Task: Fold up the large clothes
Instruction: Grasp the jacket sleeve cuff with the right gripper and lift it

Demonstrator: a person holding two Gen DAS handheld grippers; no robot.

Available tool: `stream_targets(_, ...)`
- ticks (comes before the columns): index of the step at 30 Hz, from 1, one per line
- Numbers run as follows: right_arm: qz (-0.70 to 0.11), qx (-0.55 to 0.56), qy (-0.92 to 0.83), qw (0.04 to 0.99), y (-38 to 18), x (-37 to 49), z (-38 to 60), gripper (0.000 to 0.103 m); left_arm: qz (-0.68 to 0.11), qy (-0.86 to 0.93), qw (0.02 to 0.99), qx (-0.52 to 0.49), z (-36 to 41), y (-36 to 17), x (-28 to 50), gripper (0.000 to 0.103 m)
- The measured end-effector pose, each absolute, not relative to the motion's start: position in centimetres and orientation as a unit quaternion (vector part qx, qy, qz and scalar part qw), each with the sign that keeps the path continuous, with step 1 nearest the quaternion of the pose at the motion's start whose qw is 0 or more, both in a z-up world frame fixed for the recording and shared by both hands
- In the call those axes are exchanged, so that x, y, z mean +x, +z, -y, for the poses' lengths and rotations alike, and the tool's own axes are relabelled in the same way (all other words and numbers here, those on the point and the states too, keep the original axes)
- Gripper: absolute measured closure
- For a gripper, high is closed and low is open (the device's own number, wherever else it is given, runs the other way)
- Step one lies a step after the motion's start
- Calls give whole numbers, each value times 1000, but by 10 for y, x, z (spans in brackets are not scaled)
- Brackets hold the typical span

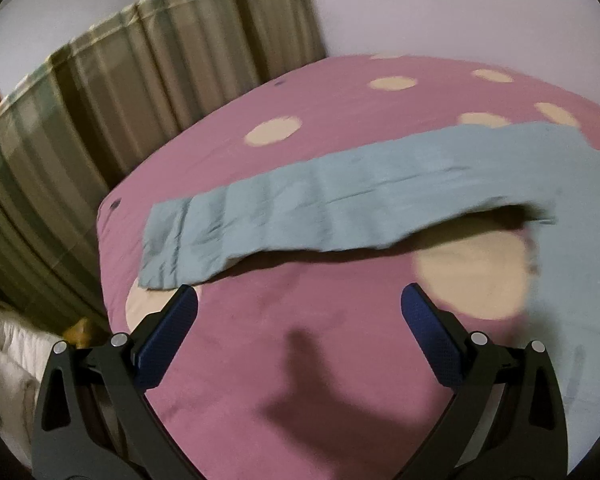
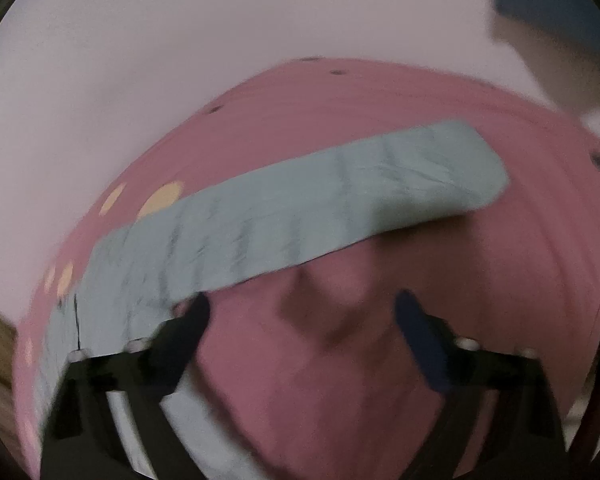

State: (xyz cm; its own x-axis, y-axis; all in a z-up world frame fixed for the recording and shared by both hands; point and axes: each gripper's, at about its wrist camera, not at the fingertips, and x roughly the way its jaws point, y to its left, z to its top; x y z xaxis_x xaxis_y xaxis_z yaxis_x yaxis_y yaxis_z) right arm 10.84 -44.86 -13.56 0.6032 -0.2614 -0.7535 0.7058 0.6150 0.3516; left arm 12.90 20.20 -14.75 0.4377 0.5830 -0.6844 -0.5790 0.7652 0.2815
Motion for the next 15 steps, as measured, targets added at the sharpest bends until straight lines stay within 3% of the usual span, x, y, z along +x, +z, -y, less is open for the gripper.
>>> stream_targets(5,-315,429,-311,787,-171,85,504,42,-421,373,827,-8,-225,-172,128,2)
stream_targets(15,-242,502,-325,764,-197,77,559,41,-444,380,811,-14,-229,-187,128,2)
